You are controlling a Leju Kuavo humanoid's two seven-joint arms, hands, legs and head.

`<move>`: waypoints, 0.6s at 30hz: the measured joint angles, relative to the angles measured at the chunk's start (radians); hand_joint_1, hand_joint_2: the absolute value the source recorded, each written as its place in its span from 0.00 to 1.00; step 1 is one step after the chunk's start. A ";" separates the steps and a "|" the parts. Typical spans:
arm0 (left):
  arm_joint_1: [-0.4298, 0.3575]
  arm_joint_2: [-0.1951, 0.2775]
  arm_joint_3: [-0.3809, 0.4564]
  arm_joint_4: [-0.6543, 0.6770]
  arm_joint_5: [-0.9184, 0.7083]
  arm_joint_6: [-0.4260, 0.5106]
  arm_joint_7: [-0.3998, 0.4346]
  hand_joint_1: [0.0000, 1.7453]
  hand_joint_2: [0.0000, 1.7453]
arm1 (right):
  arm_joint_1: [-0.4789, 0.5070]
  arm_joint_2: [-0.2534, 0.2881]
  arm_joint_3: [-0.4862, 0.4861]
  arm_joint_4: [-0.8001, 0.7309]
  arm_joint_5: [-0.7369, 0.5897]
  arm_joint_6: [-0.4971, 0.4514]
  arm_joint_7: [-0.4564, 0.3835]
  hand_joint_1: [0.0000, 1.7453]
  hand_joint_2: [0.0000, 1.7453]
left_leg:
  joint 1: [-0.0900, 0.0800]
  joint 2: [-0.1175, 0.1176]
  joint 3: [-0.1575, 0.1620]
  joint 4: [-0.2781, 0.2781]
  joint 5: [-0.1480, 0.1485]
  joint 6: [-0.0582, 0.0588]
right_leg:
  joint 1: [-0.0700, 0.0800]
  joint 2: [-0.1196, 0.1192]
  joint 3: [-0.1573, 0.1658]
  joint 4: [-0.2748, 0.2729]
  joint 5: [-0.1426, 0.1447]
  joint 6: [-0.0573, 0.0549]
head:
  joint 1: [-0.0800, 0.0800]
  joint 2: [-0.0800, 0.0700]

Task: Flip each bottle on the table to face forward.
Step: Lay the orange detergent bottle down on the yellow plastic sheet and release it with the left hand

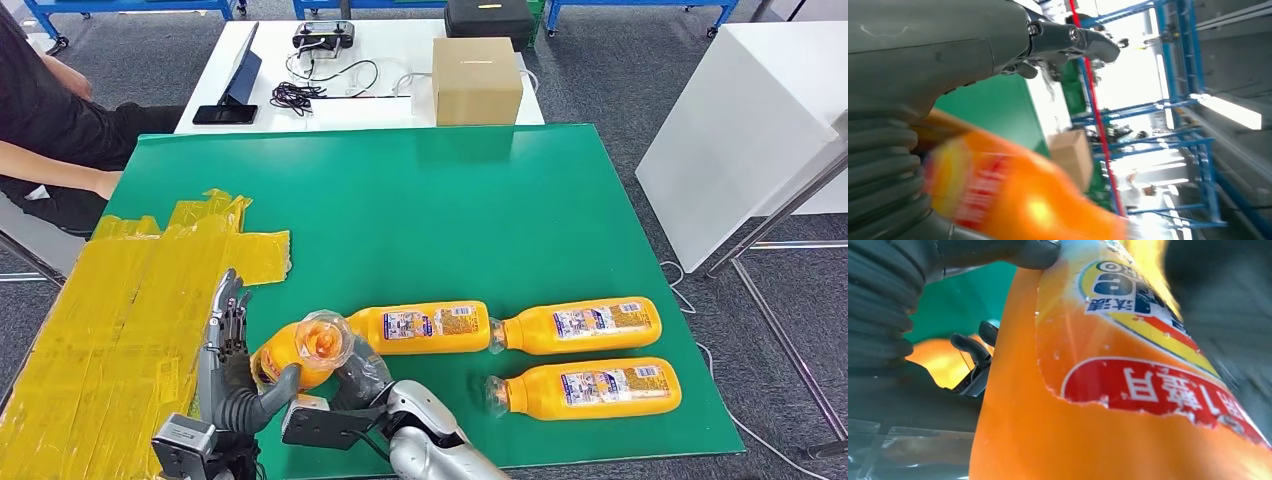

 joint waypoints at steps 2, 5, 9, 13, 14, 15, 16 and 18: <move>0.003 0.000 0.004 0.005 -0.023 0.003 -0.003 0.00 0.00 | 0.016 -0.006 -0.011 -0.041 0.007 0.002 0.001 1.00 1.00 | 0.000 0.000 0.000 0.000 0.000 0.000 | 0.000 0.000 0.000 0.000 0.000 0.000 | 0.000 0.000; 0.004 0.003 0.006 0.013 -0.064 -0.008 -0.009 0.00 0.00 | 0.041 -0.012 -0.026 -0.096 0.023 0.012 0.011 1.00 1.00 | 0.000 0.000 0.000 0.000 0.000 0.000 | 0.000 0.000 0.000 0.000 0.000 0.000 | 0.000 0.000; 0.005 0.013 0.004 0.026 -0.078 -0.039 -0.011 0.00 0.00 | 0.058 -0.017 -0.043 -0.139 0.030 0.019 0.018 1.00 1.00 | 0.000 0.000 0.000 0.000 0.000 0.000 | 0.000 0.000 0.000 0.000 0.000 0.000 | 0.000 0.000; 0.004 0.031 -0.006 0.037 -0.067 -0.082 -0.011 0.00 0.00 | 0.067 -0.018 -0.057 -0.156 0.030 0.021 0.018 1.00 1.00 | 0.000 0.000 0.000 0.000 0.000 0.000 | 0.000 0.000 0.000 0.000 0.000 0.000 | 0.000 0.000; 0.004 0.034 -0.007 0.038 -0.067 -0.084 -0.011 0.00 0.00 | 0.068 -0.018 -0.059 -0.159 0.030 0.021 0.018 1.00 1.00 | 0.000 0.000 0.000 0.000 0.000 0.000 | 0.000 0.000 0.000 0.000 0.000 0.000 | 0.000 0.000; 0.004 0.037 -0.009 0.039 -0.067 -0.086 -0.011 0.00 0.00 | 0.069 -0.018 -0.061 -0.160 0.030 0.021 0.018 1.00 1.00 | 0.000 0.000 0.000 0.000 0.000 0.000 | 0.000 0.000 0.000 0.000 0.000 0.000 | 0.000 0.000; 0.004 0.040 -0.010 0.041 -0.066 -0.087 -0.011 0.00 0.00 | 0.070 -0.018 -0.062 -0.161 0.030 0.021 0.018 1.00 1.00 | 0.000 0.000 0.000 0.000 0.000 0.000 | 0.000 0.000 0.000 0.000 0.000 0.000 | 0.000 0.000; 0.003 0.047 -0.015 0.042 -0.046 -0.093 -0.012 0.00 0.00 | 0.071 -0.018 -0.062 -0.164 0.030 0.025 0.019 1.00 1.00 | 0.000 0.000 0.000 0.000 0.000 0.000 | 0.000 0.000 0.000 0.000 0.000 0.000 | 0.000 0.000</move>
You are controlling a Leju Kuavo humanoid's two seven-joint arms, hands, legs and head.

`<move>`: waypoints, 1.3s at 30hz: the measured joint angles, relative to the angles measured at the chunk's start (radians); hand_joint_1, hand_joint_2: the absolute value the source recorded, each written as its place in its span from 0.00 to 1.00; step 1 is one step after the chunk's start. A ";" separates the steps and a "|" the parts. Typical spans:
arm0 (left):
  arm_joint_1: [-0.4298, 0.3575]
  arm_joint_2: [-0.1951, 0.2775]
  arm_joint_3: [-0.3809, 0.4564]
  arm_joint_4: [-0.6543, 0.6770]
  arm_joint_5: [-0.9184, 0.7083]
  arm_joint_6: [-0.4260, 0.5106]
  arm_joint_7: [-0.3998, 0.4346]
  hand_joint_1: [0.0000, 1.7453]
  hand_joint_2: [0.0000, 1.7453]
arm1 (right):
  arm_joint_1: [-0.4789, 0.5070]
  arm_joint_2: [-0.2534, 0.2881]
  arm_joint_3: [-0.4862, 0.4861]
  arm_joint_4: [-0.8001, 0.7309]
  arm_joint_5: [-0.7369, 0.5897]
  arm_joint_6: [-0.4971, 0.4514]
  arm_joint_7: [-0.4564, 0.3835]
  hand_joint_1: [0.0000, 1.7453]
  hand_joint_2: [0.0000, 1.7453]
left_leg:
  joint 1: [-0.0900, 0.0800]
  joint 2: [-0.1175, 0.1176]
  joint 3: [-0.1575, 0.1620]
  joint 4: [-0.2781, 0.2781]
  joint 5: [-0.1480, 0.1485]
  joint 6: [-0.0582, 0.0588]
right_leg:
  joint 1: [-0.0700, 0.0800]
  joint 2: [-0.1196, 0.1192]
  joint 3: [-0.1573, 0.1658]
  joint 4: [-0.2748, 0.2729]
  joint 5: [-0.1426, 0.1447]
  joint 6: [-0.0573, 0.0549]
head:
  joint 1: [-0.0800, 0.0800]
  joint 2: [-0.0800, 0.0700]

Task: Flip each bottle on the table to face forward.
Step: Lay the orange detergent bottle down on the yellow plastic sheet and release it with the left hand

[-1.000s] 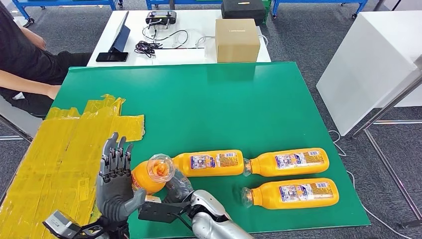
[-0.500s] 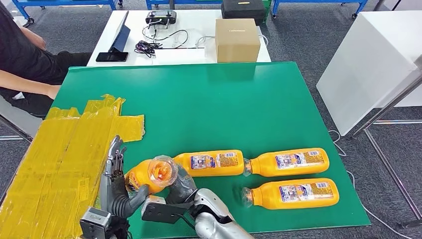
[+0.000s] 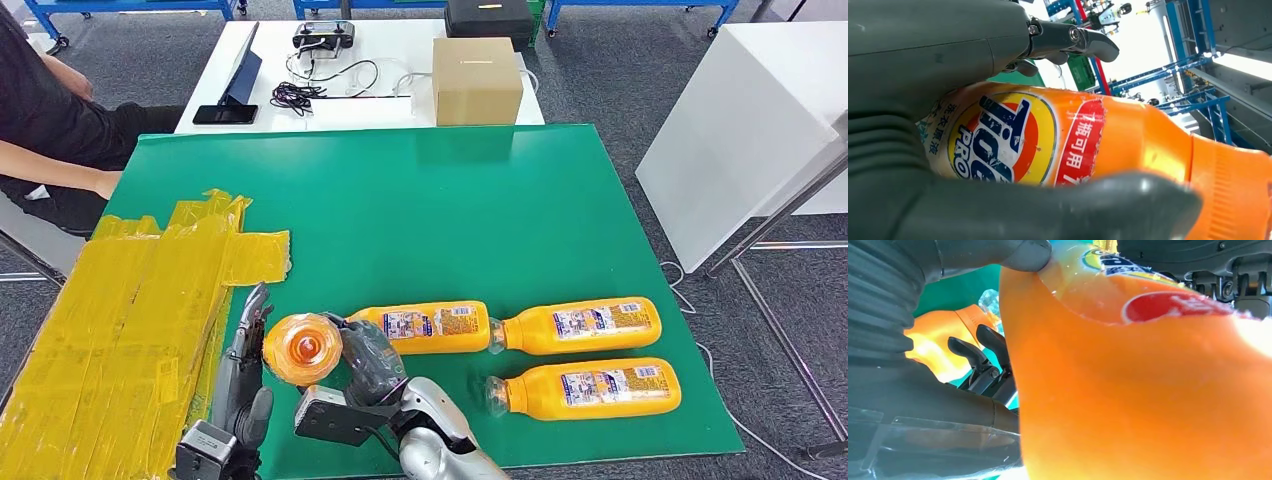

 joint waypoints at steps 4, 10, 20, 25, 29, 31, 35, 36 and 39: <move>-0.007 0.042 -0.040 0.000 0.082 -0.020 0.000 0.00 0.75 | 0.003 -0.001 0.000 -0.006 -0.004 0.016 -0.001 1.00 1.00 | 0.000 0.000 0.000 0.000 0.000 0.000 | 0.000 0.000 0.000 0.000 0.000 0.000 | 0.000 0.000; -0.035 0.151 -0.160 -0.005 0.147 0.026 0.000 0.00 1.00 | 0.011 -0.005 -0.002 -0.016 -0.027 0.028 -0.001 1.00 1.00 | 0.000 0.000 0.000 0.000 0.000 0.000 | 0.000 0.000 0.000 0.000 0.000 0.000 | 0.000 0.000; -0.061 0.236 -0.258 -0.006 0.085 0.112 0.000 0.00 1.00 | 0.019 -0.007 -0.007 -0.023 -0.038 0.032 -0.001 1.00 1.00 | 0.000 0.000 0.000 0.000 0.000 0.000 | 0.000 0.000 0.000 0.000 0.000 0.000 | 0.000 0.000; -0.067 0.257 -0.274 0.008 0.027 0.134 0.000 0.00 1.00 | 0.023 -0.009 -0.007 -0.025 -0.040 0.035 0.000 1.00 1.00 | 0.000 0.000 0.000 0.000 0.000 0.000 | 0.000 0.000 0.000 0.000 0.000 0.000 | 0.000 0.000; -0.068 0.259 -0.274 0.029 -0.032 0.142 0.000 0.00 1.00 | 0.030 -0.011 -0.007 -0.025 -0.041 0.035 0.003 0.99 1.00 | 0.000 -0.001 0.000 0.000 0.000 0.000 | 0.000 -0.001 0.001 0.000 0.000 0.000 | 0.000 0.000; -0.068 0.258 -0.270 0.040 -0.066 0.146 0.001 0.00 1.00 | 0.032 -0.012 -0.007 -0.025 -0.041 0.035 0.005 0.99 1.00 | 0.000 -0.001 0.000 0.000 0.000 0.000 | 0.000 -0.001 0.001 0.000 0.000 0.000 | 0.000 0.000; -0.068 0.245 -0.248 0.064 -0.161 0.162 0.017 0.00 1.00 | 0.037 -0.015 -0.007 -0.025 -0.038 0.035 0.012 1.00 1.00 | 0.000 -0.001 -0.001 0.000 0.000 0.000 | 0.000 -0.001 0.001 0.000 0.000 0.000 | 0.000 0.000; -0.068 0.240 -0.244 0.069 -0.172 0.165 0.020 0.00 1.00 | 0.038 -0.015 -0.007 -0.025 -0.037 0.035 0.013 1.00 1.00 | 0.000 -0.001 -0.001 0.000 0.000 0.000 | 0.000 -0.001 0.001 0.000 0.000 0.000 | 0.000 0.000; -0.068 0.230 -0.238 0.079 -0.181 0.169 0.023 0.00 1.00 | 0.039 -0.016 -0.007 -0.024 -0.036 0.035 0.018 1.00 1.00 | 0.000 -0.001 -0.001 0.000 0.000 0.000 | 0.000 -0.001 0.001 0.000 0.000 0.000 | 0.000 0.000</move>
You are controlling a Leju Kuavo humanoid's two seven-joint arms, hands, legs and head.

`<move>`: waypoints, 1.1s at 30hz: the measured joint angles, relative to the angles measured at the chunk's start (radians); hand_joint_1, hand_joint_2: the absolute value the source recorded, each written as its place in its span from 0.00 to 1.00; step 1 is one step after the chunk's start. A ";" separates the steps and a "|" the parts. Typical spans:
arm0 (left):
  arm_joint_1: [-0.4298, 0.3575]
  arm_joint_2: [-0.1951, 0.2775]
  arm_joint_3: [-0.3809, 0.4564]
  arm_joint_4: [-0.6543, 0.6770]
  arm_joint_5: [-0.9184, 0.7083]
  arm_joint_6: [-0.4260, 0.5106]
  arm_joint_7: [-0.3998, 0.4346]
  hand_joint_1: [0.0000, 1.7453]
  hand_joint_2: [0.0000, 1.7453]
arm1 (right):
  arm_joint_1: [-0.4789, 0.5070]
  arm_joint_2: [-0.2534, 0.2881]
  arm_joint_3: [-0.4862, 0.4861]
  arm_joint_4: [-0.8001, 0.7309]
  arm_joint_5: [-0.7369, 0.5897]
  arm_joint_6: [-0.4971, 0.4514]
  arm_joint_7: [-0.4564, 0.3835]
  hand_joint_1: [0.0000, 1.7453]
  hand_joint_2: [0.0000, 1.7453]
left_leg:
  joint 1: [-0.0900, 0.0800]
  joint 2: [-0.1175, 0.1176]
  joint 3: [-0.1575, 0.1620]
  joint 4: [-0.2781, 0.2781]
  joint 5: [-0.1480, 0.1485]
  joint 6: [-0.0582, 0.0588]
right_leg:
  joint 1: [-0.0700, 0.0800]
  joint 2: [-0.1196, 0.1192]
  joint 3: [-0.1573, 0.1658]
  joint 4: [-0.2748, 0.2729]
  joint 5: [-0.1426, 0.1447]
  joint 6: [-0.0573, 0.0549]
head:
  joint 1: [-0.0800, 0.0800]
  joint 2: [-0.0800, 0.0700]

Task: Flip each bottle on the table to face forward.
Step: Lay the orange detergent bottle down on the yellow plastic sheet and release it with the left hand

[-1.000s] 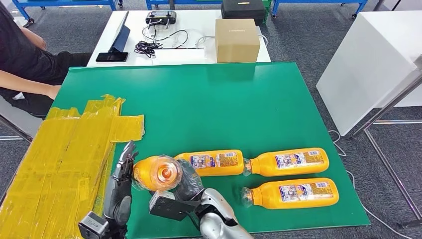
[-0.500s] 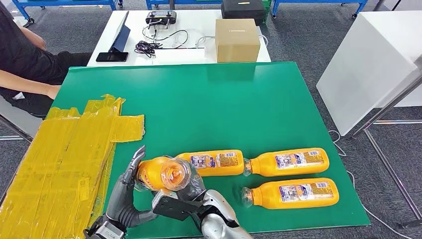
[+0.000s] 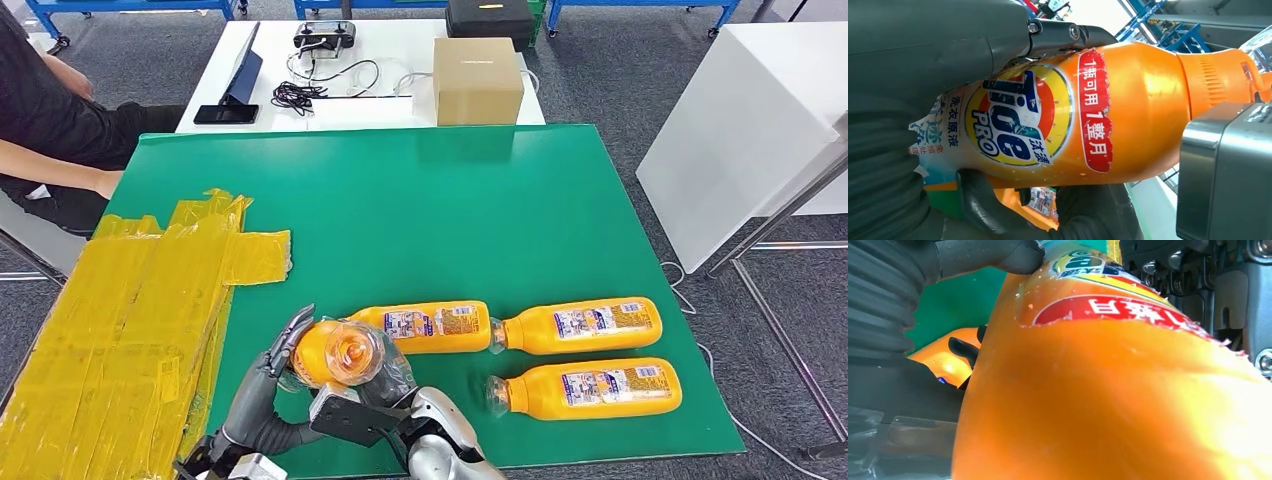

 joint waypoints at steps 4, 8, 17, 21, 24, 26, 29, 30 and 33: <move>0.001 -0.011 0.008 0.011 -0.021 0.017 0.007 0.00 1.00 | 0.000 0.000 0.000 0.002 0.009 0.001 0.002 0.99 1.00 | 0.000 0.000 0.000 0.000 0.000 0.000 | 0.000 0.000 0.000 0.000 0.000 0.000 | 0.000 0.000; 0.012 -0.023 0.023 0.016 -0.040 0.031 0.013 0.00 1.00 | -0.005 0.000 0.009 0.008 0.032 0.004 0.004 0.99 1.00 | 0.000 -0.001 0.000 0.000 0.000 0.000 | 0.000 -0.001 0.000 0.000 0.000 0.000 | 0.000 0.000; 0.100 -0.022 0.083 -0.131 0.402 -0.106 -0.024 0.00 1.00 | -0.093 0.006 0.139 0.034 0.072 0.015 0.018 1.00 1.00 | 0.001 0.000 0.000 0.000 0.000 0.000 | 0.001 0.000 -0.001 0.000 0.000 0.000 | -0.001 0.000; 0.140 -0.018 0.130 -0.207 0.466 -0.159 -0.025 0.00 1.00 | -0.142 0.017 0.199 0.045 0.072 0.018 0.022 0.99 1.00 | 0.001 0.000 0.000 0.000 0.000 0.000 | 0.001 0.000 -0.001 0.000 0.000 0.000 | 0.000 0.000; 0.164 -0.019 0.161 -0.236 0.496 -0.191 -0.025 0.00 1.00 | -0.170 0.021 0.238 0.055 0.069 0.022 0.024 0.99 1.00 | 0.001 0.001 0.000 0.000 0.000 0.000 | 0.000 0.000 -0.001 0.000 0.000 0.000 | -0.001 0.000; 0.179 -0.024 0.186 -0.250 0.513 -0.218 -0.025 0.00 1.00 | -0.187 0.022 0.262 0.062 0.064 0.028 0.024 0.99 1.00 | 0.001 0.001 0.000 0.000 0.000 0.000 | 0.000 0.000 -0.001 0.000 0.000 0.000 | 0.000 0.000; 0.198 -0.040 0.224 -0.266 0.525 -0.253 -0.025 0.04 1.00 | -0.209 0.024 0.297 0.074 0.052 0.034 0.024 1.00 1.00 | 0.001 0.001 0.000 0.000 0.000 0.000 | 0.000 0.000 -0.001 0.000 0.000 0.000 | 0.000 0.000; 0.204 -0.046 0.235 -0.270 0.525 -0.261 -0.025 0.09 1.00 | -0.216 0.025 0.306 0.077 0.049 0.035 0.024 0.99 1.00 | 0.001 0.001 0.000 0.000 0.000 0.000 | 0.000 0.000 -0.001 0.000 0.000 0.000 | 0.000 0.000; 0.217 -0.062 0.258 -0.276 0.504 -0.267 -0.025 0.68 1.00 | -0.229 0.025 0.326 0.088 0.039 0.035 0.025 0.99 1.00 | 0.000 0.001 0.000 0.000 0.000 0.000 | 0.000 0.000 -0.002 0.000 0.000 0.000 | 0.000 0.000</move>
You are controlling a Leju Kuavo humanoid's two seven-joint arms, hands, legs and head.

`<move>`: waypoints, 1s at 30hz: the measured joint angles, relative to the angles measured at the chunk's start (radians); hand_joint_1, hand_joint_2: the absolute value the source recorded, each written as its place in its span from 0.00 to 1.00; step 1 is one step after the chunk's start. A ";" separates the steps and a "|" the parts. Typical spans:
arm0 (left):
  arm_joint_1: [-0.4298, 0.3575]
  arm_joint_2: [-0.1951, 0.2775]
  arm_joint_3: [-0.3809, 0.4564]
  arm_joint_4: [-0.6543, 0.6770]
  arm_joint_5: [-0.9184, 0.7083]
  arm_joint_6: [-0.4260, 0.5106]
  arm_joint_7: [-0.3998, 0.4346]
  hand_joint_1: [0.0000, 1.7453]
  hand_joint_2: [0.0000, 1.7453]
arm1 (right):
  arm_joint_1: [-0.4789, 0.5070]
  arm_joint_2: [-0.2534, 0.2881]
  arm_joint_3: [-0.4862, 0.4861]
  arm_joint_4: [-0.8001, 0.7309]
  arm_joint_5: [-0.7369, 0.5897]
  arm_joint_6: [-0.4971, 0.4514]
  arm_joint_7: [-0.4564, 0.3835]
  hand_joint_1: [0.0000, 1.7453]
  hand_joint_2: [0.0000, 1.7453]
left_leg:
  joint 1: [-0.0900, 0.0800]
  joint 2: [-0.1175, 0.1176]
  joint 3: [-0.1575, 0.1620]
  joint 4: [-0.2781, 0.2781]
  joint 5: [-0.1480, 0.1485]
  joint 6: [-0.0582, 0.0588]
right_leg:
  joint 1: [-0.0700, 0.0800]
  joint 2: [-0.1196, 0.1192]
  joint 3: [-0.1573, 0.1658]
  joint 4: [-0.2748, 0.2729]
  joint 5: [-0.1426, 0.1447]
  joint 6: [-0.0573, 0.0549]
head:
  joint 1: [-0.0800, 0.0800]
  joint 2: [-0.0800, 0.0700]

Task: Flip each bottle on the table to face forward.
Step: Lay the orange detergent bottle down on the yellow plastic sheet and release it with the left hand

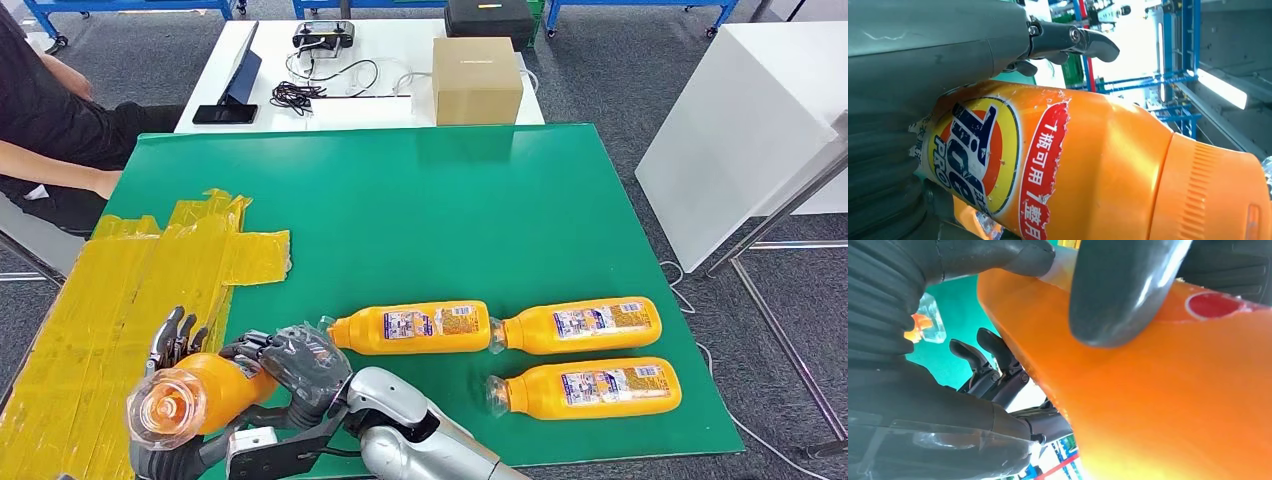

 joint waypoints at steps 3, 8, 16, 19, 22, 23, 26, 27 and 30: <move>0.006 -0.005 0.006 -0.001 -0.050 0.031 0.000 1.00 1.00 | -0.006 0.000 0.010 0.008 -0.006 0.000 0.002 1.00 1.00 | 0.000 0.000 0.000 0.000 0.000 0.000 | 0.000 0.000 0.000 0.000 0.000 0.000 | 0.000 0.000; 0.003 -0.005 -0.012 0.017 -0.167 0.137 0.000 1.00 1.00 | -0.006 0.001 0.018 0.019 -0.007 0.000 0.008 1.00 1.00 | 0.000 0.000 0.000 0.000 0.000 0.000 | 0.000 0.000 0.000 0.000 0.000 0.000 | 0.000 0.000; -0.019 -0.005 -0.023 0.041 -0.203 0.170 0.000 1.00 1.00 | -0.004 0.001 0.026 0.030 -0.007 0.006 0.009 1.00 1.00 | 0.000 0.000 0.000 0.000 0.000 0.000 | 0.000 0.000 0.000 0.000 0.000 0.000 | 0.000 0.000; -0.023 -0.004 -0.029 0.048 -0.189 0.176 0.000 1.00 1.00 | -0.005 0.001 0.026 0.033 -0.008 0.006 0.011 1.00 1.00 | 0.000 0.000 0.000 0.000 0.000 0.000 | 0.000 0.000 0.000 0.000 0.000 0.000 | 0.000 0.000; -0.024 0.000 -0.035 0.051 -0.159 0.173 0.000 1.00 1.00 | -0.005 0.001 0.026 0.033 -0.009 0.006 0.011 1.00 1.00 | 0.000 0.000 0.000 0.000 0.000 0.000 | 0.000 0.000 0.000 0.000 0.000 0.000 | 0.000 0.000; -0.024 0.002 -0.038 0.052 -0.148 0.172 0.000 1.00 1.00 | -0.005 0.001 0.026 0.034 -0.010 0.006 0.011 1.00 1.00 | 0.000 0.000 0.000 0.000 0.000 0.000 | 0.000 0.000 0.000 0.000 0.000 0.000 | 0.000 0.000; -0.025 0.006 -0.043 0.052 -0.118 0.164 0.000 1.00 1.00 | -0.002 0.000 0.025 0.034 -0.016 0.001 0.011 0.58 1.00 | 0.000 0.000 0.000 0.000 0.000 0.000 | 0.000 0.000 -0.001 0.000 0.000 0.000 | 0.000 0.000; -0.025 0.006 -0.044 0.052 -0.106 0.159 0.000 1.00 1.00 | 0.001 0.000 0.023 0.034 -0.020 -0.008 0.010 0.33 0.75 | 0.000 0.000 0.000 0.000 0.000 0.000 | 0.000 0.000 -0.001 0.000 0.000 0.000 | 0.000 0.000; -0.031 -0.001 -0.044 0.048 -0.071 0.133 0.000 1.00 1.00 | 0.041 -0.001 0.000 0.024 -0.049 -0.066 -0.014 0.00 0.00 | 0.000 -0.001 0.000 0.000 0.000 0.000 | 0.000 0.000 -0.001 0.000 0.000 0.000 | 0.000 0.000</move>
